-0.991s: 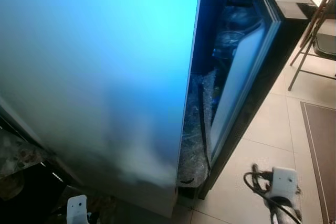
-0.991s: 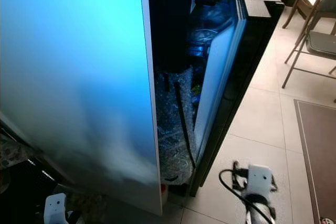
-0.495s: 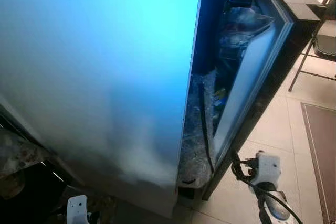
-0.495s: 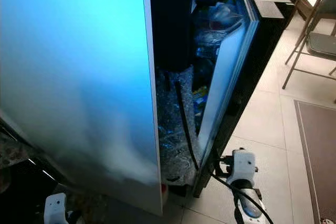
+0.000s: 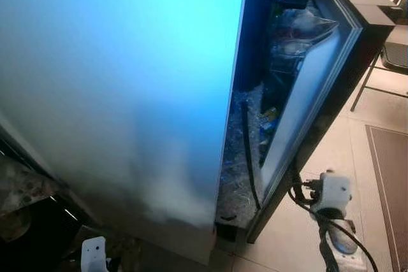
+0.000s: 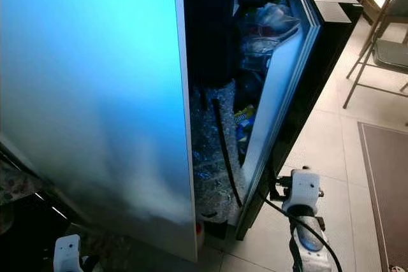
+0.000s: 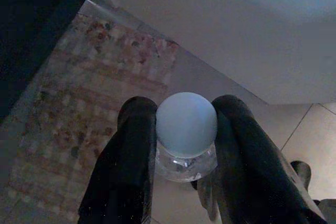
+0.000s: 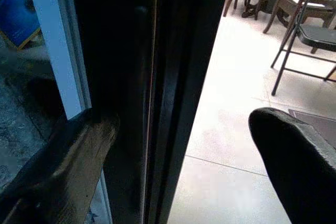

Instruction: Restocking fridge

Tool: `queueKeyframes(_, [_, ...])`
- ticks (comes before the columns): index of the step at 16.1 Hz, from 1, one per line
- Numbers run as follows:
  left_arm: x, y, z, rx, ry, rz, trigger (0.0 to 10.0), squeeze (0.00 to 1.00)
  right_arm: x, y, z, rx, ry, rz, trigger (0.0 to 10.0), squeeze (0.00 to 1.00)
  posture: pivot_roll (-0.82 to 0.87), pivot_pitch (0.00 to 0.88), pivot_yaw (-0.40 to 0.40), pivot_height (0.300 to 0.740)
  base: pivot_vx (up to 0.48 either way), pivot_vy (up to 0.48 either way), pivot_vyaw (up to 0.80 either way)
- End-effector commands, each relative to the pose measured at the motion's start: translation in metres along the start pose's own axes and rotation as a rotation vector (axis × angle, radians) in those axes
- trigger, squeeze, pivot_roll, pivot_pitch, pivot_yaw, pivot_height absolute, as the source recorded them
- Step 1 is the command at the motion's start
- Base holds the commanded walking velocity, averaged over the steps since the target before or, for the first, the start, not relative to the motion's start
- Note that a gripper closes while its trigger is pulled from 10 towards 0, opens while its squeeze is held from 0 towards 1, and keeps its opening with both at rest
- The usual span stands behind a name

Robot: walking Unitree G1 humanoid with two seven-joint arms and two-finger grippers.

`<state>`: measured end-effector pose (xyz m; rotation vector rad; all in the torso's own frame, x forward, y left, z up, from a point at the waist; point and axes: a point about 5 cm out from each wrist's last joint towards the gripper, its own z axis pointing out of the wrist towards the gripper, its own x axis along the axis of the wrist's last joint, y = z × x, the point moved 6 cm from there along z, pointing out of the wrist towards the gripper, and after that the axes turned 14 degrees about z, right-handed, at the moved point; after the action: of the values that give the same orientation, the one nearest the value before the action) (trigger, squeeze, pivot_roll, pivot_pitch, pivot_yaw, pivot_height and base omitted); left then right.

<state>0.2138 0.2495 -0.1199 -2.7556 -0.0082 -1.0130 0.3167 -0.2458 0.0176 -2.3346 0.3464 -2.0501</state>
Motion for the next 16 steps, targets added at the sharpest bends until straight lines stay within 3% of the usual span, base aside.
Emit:
queueKeyframes(1, [-0.002, -0.002, 0.0, -0.001, -0.006, 0.028, 10.0, 0.0, 0.002, 0.002, 0.001, -0.002, 0.007, -0.003, 10.0, 0.0, -0.09, 0.0, 0.021, 0.74, 0.0, 0.0, 0.0])
queueKeyframes(5, [-0.002, -0.001, 0.0, -0.003, -0.006, 0.026, 10.0, 0.0, 0.001, -0.005, 0.004, 0.02, -0.005, -0.003, 10.0, 0.0, -0.09, 0.0, 0.018, 0.74, 0.0, 0.0, 0.0])
queueKeyframes(9, [-0.002, 0.0, 0.0, -0.007, -0.009, 0.022, 10.0, 0.0, -0.043, -0.002, -0.013, 0.013, -0.192, -0.054, 10.0, 0.0, -0.08, 0.0, 0.014, 0.74, 0.0, 0.0, 0.0])
queueKeyframes(11, [-0.003, 0.0, 0.0, -0.008, -0.01, 0.023, 10.0, 0.0, -0.052, 0.0, -0.016, -0.002, -0.236, -0.058, 10.0, 0.0, -0.09, 0.0, 0.015, 0.74, 0.0, 0.0, 0.0])
queueKeyframes(16, [-0.001, 0.0, 0.0, -0.014, -0.004, 0.038, 10.0, 0.0, -0.019, -0.009, 0.005, 0.021, -0.113, -0.031, 10.0, 0.0, -0.09, 0.0, 0.014, 0.74, 0.0, 0.0, 0.0])
